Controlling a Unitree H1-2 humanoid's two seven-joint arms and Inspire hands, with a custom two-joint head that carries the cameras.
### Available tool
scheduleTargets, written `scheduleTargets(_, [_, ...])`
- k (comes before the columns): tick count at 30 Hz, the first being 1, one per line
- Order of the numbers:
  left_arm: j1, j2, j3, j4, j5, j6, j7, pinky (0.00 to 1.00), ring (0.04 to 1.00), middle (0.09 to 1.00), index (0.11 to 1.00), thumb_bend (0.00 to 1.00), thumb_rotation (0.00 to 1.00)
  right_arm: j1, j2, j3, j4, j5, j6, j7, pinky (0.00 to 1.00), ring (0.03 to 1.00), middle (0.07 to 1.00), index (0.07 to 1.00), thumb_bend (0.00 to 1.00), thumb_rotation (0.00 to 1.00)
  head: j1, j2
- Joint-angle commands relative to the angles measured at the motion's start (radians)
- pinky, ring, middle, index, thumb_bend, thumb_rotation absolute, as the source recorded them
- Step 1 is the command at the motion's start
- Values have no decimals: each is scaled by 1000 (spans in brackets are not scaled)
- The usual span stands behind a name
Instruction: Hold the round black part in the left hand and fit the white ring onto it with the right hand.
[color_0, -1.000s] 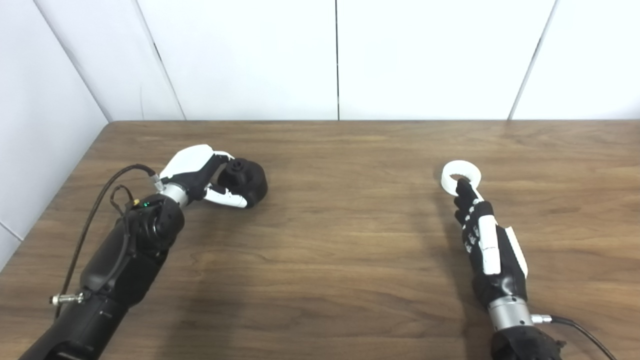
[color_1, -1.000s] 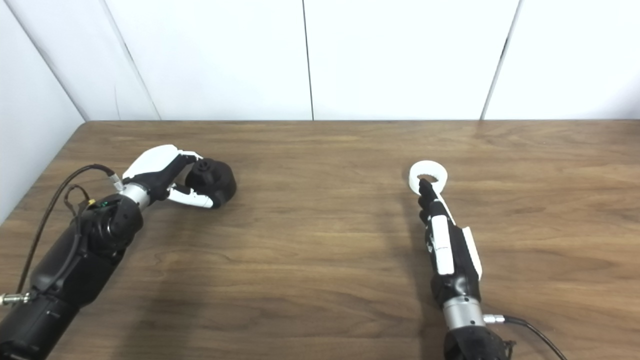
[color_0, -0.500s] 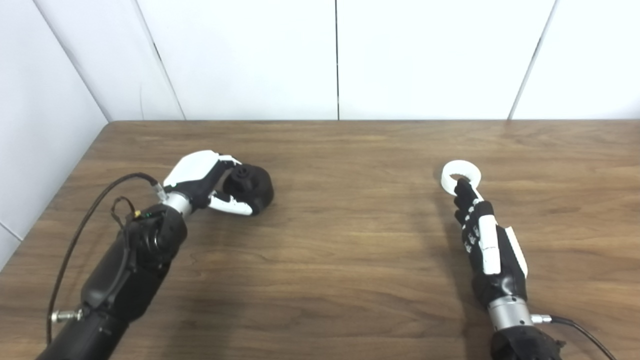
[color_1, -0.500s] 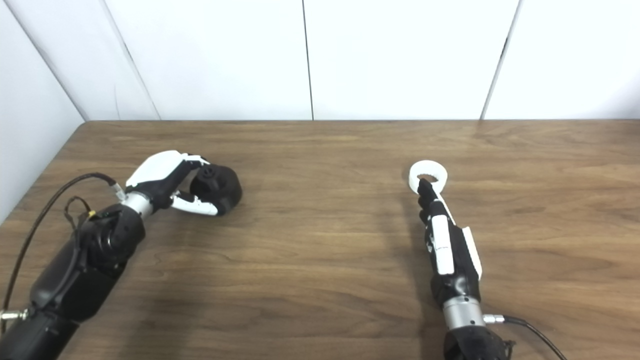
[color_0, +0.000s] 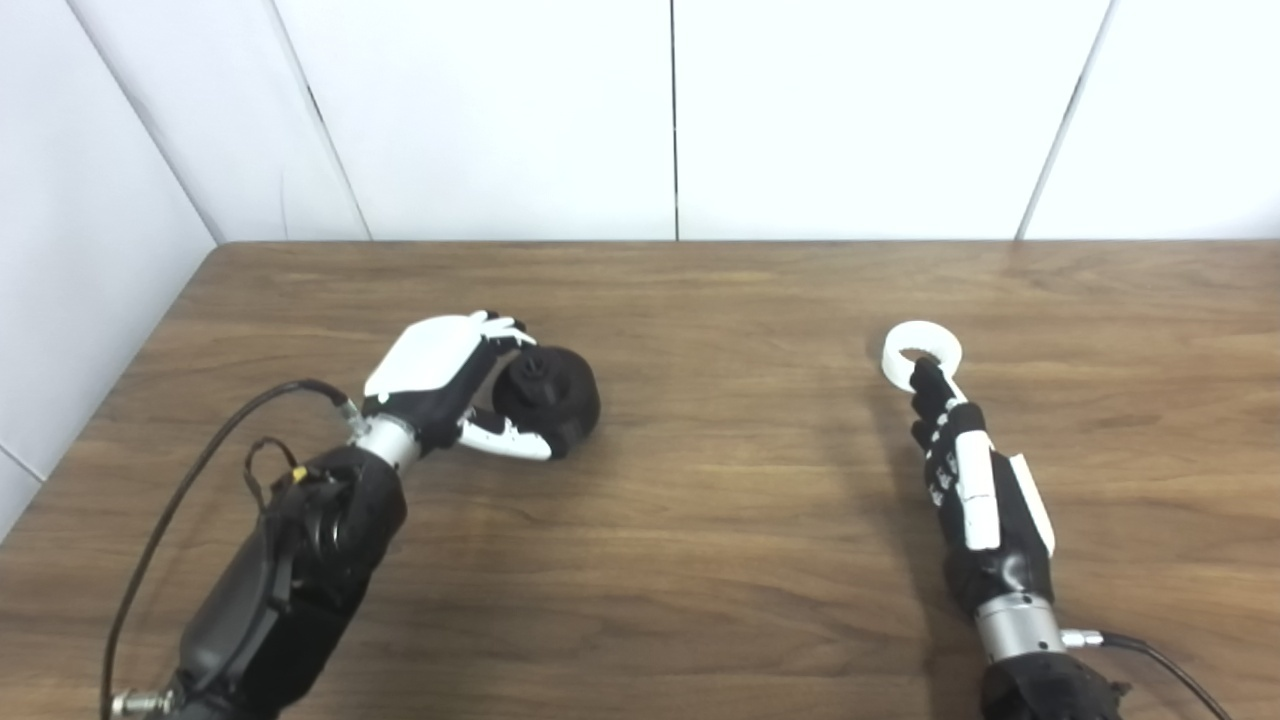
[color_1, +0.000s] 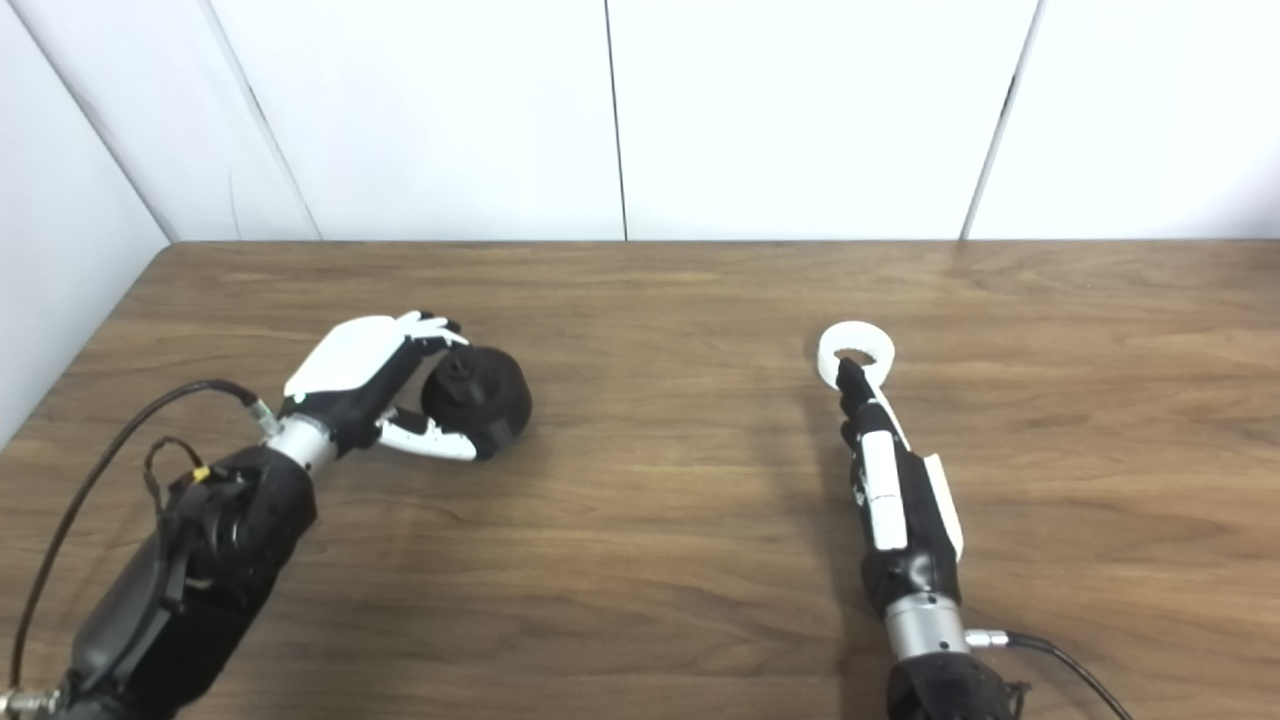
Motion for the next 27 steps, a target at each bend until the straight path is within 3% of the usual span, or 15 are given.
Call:
scheduleTargets(1, [-13,1,0,-74,40,3,3,901,954,903,686,769,423,40,54,2,-30,-4,-17,1,999,982,952,928,619,1000,0,2])
scheduleTargets(6, [19,-35,-20,-141,71,-1,-19,915,963,902,680,767,402,39,55,5,-33,-10,-15,0,1000,982,953,931,622,1000,-9,7])
scheduleTargets(10, [44,-60,-44,-184,92,1,-57,903,969,911,686,774,445,39,59,8,-41,-15,-9,-3,999,979,954,936,619,1000,-15,12])
scheduleTargets(27, [123,-126,-100,-194,123,-86,-43,958,976,912,683,782,451,39,70,13,-57,-22,4,-16,997,980,951,930,616,1000,-33,28])
